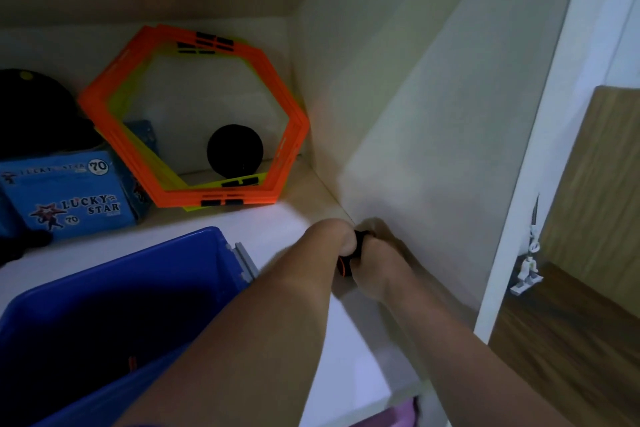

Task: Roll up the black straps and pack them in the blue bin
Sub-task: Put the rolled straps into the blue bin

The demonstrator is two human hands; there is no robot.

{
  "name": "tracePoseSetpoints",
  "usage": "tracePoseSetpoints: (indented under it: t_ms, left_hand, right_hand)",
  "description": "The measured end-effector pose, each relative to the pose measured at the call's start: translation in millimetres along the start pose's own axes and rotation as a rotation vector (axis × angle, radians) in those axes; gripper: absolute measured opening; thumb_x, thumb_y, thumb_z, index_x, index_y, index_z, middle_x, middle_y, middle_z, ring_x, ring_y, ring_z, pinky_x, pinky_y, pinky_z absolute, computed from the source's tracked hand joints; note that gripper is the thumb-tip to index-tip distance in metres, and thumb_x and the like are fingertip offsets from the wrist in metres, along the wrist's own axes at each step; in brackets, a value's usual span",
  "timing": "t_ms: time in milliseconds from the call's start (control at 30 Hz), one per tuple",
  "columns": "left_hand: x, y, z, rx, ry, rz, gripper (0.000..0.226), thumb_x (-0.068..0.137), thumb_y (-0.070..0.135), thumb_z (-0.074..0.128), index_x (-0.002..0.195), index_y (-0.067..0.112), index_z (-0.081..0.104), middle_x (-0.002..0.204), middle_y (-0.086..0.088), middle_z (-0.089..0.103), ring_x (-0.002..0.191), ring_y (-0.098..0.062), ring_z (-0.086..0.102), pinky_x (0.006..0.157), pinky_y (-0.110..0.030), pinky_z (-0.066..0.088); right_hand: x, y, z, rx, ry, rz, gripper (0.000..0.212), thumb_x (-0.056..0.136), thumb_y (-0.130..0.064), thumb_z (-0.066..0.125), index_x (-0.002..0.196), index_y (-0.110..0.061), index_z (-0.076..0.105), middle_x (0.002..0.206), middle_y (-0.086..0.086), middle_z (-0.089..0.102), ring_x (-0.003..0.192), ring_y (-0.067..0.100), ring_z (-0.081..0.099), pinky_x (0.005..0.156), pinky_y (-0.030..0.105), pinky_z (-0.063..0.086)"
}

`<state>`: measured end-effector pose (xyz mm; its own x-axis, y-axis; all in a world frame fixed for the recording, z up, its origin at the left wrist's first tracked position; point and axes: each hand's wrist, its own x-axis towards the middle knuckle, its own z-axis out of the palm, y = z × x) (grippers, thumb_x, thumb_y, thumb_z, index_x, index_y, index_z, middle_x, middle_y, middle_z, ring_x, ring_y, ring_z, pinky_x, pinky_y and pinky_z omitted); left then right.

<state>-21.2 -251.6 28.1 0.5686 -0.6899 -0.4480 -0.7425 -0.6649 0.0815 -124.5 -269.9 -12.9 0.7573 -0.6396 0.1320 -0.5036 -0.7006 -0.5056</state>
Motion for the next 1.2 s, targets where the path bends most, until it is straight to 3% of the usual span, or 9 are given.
tracePoseSetpoints:
  t_ms: [167, 300, 433, 500, 567, 633, 700, 900, 1200]
  left_hand:
    - [-4, -2, -8, -0.186, 0.000, -0.013, 0.034, 0.100, 0.006, 0.044, 0.126, -0.011, 0.058, 0.073, -0.014, 0.046, 0.085, -0.027, 0.048, 0.076, -0.033, 0.042]
    - [4, -12, -7, -0.506, -0.092, -0.115, 0.027, 0.101, 0.015, 0.042, 0.090, -0.007, 0.054, 0.087, -0.018, 0.054, 0.090, -0.028, 0.055, 0.101, -0.034, 0.048]
    - [-7, -25, -27, -0.663, -0.018, -0.092, 0.014, 0.102, 0.011, 0.042, 0.105, -0.001, 0.048, 0.083, -0.013, 0.052, 0.073, -0.022, 0.057, 0.105, -0.039, 0.047]
    - [-19, -40, -40, -0.773, -0.013, -0.033, 0.020, 0.100, 0.005, 0.045, 0.117, -0.006, 0.050, 0.092, -0.016, 0.058, 0.092, -0.028, 0.064, 0.105, -0.044, 0.048]
    - [-38, -59, -53, -0.854, -0.001, 0.018, 0.033, 0.096, -0.002, 0.051, 0.128, -0.010, 0.048, 0.104, -0.020, 0.062, 0.109, -0.034, 0.066, 0.096, -0.044, 0.055]
    - [-59, -80, -66, -0.881, 0.026, 0.073, 0.037, 0.093, -0.004, 0.055, 0.129, -0.009, 0.052, 0.112, -0.021, 0.066, 0.111, -0.035, 0.068, 0.083, -0.038, 0.062]
    - [-85, -102, -77, -0.908, 0.054, 0.143, 0.035, 0.091, -0.006, 0.057, 0.126, -0.008, 0.056, 0.117, -0.022, 0.067, 0.108, -0.032, 0.070, 0.081, -0.037, 0.062]
    - [-163, -168, -80, -1.008, 0.236, 0.339, 0.022, 0.089, -0.006, 0.062, 0.105, 0.007, 0.070, 0.089, -0.005, 0.070, 0.085, -0.018, 0.072, 0.080, -0.033, 0.062]
    - [-238, -246, -16, -1.112, 0.658, 0.359, 0.032, 0.091, 0.006, 0.067, 0.121, 0.016, 0.069, 0.113, -0.006, 0.075, 0.102, -0.019, 0.073, 0.089, -0.031, 0.059]
  right_hand:
    - [1, 6, 7, 0.046, -0.005, 0.053, 0.032, 0.097, -0.024, 0.051, 0.124, -0.009, 0.059, 0.116, 0.014, 0.072, 0.106, 0.032, 0.069, 0.085, 0.038, 0.056]
    - [3, 9, 6, 0.146, 0.043, 0.043, 0.031, 0.091, -0.025, 0.056, 0.121, -0.020, 0.064, 0.109, 0.006, 0.075, 0.101, 0.027, 0.070, 0.080, 0.030, 0.054]
    - [10, 4, -10, 0.121, 0.196, 0.043, 0.023, 0.090, -0.023, 0.059, 0.108, -0.013, 0.069, 0.103, 0.012, 0.076, 0.097, 0.032, 0.070, 0.071, 0.024, 0.044]
    - [18, 0, -19, 0.217, 0.239, 0.050, 0.020, 0.091, -0.026, 0.060, 0.097, -0.007, 0.066, 0.095, 0.016, 0.074, 0.090, 0.034, 0.070, 0.068, 0.029, 0.047]
    - [24, -8, -28, 0.496, 0.175, 0.060, 0.018, 0.092, -0.024, 0.062, 0.099, -0.007, 0.062, 0.095, 0.014, 0.070, 0.090, 0.030, 0.068, 0.067, 0.030, 0.048]
    - [27, -19, -38, 0.762, 0.066, 0.043, 0.030, 0.090, -0.021, 0.065, 0.112, -0.001, 0.064, 0.103, 0.014, 0.070, 0.096, 0.030, 0.069, 0.079, 0.039, 0.057]
    - [24, -34, -48, 0.937, -0.029, -0.040, 0.021, 0.094, -0.008, 0.061, 0.113, 0.000, 0.064, 0.096, 0.014, 0.069, 0.085, 0.027, 0.068, 0.073, 0.040, 0.059]
    - [3, -96, -56, 1.076, -0.226, -0.249, 0.024, 0.095, -0.004, 0.059, 0.117, -0.005, 0.067, 0.069, -0.002, 0.071, 0.067, 0.014, 0.071, 0.063, 0.027, 0.058]
    - [-33, -181, -10, 1.215, -0.250, -0.330, 0.029, 0.092, 0.005, 0.061, 0.116, -0.007, 0.070, 0.100, 0.013, 0.077, 0.088, 0.023, 0.073, 0.076, 0.039, 0.060]
